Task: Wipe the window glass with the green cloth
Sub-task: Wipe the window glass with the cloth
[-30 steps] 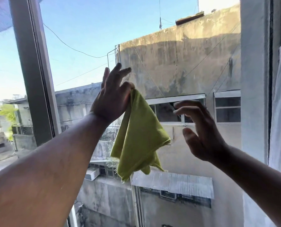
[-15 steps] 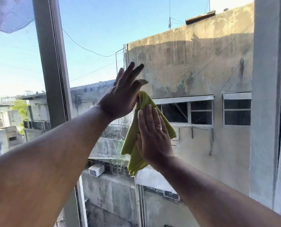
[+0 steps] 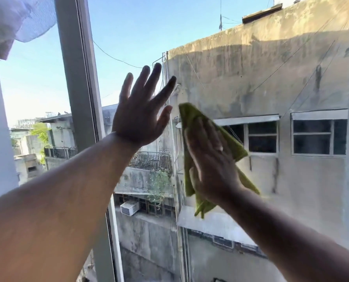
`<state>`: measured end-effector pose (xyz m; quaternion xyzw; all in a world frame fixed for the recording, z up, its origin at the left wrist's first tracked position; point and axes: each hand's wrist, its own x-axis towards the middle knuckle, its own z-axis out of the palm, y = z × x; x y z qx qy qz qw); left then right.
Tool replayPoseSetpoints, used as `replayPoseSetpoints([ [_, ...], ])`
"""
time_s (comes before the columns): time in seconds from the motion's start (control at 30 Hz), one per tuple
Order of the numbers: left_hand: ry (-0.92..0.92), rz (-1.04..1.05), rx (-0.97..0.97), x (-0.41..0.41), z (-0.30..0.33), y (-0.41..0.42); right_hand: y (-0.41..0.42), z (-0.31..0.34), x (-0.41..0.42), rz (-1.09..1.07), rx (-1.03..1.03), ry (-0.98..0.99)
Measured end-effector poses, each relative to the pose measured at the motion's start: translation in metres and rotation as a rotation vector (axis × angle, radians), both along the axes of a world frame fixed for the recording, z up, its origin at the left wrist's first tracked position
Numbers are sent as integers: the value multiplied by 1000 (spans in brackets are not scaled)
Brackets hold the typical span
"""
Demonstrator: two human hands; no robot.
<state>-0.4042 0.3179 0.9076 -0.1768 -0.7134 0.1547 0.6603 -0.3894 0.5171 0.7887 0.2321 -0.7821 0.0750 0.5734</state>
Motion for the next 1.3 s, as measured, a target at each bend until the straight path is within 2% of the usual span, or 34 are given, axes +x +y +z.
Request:
replayPoseSetpoints([
  [0.1,-24,-18,11,4,3,1,-43,-62,10,41,645,61],
  [0.13,-39,-20,23,6,3,1,-34,-74,11,19,816,64],
  [0.17,-46,-20,32,8,2,1,-15,-75,11,-2,890,74],
  [0.2,-42,-23,32,7,1,3,11,-70,6,-32,844,84],
  [0.23,-39,-29,33,6,0,5,40,-61,0,-65,707,92],
  [0.3,-41,-24,33,6,-1,6,100,-31,-12,-103,277,94],
  [0.37,-39,-4,50,6,0,7,132,5,-12,-116,-52,13],
  [0.43,-49,4,49,8,1,7,108,22,-14,-148,-292,21],
  [0.5,-52,5,39,7,-1,5,55,15,-12,-111,-347,71],
  [0.53,-48,-1,34,7,-1,4,27,2,-9,-59,-231,96],
  [0.6,-52,-14,28,6,0,1,-11,-32,-3,2,237,101],
  [0.67,-66,-19,31,6,2,1,-7,-49,-3,-37,690,69],
  [0.7,-67,-20,32,6,2,1,11,-45,-5,-44,771,85],
  [0.73,-66,-19,34,6,2,1,33,-35,-7,-42,734,106],
  [0.77,-65,-18,34,6,1,1,58,-24,-9,-48,601,112],
  [0.9,-56,-24,45,6,-1,6,178,18,-11,-173,-211,26],
  [1.0,-51,0,56,8,-1,9,175,35,-17,-263,-662,-123],
  [1.03,-49,7,55,8,-2,9,151,38,-17,-271,-726,-138],
  [1.07,-47,13,52,7,-2,9,119,36,-17,-249,-701,-117],
  [1.1,-42,15,49,6,-2,9,84,28,-16,-193,-593,-58],
  [1.13,-35,14,47,5,-2,8,49,15,-12,-113,-412,-1],
  [1.23,-21,-11,32,1,-1,1,-21,-36,2,24,392,46],
  [1.27,-19,-21,25,-1,0,-1,-20,-45,2,17,596,31],
  [1.3,-14,-29,20,-4,0,-2,-5,-47,-1,24,694,41],
])
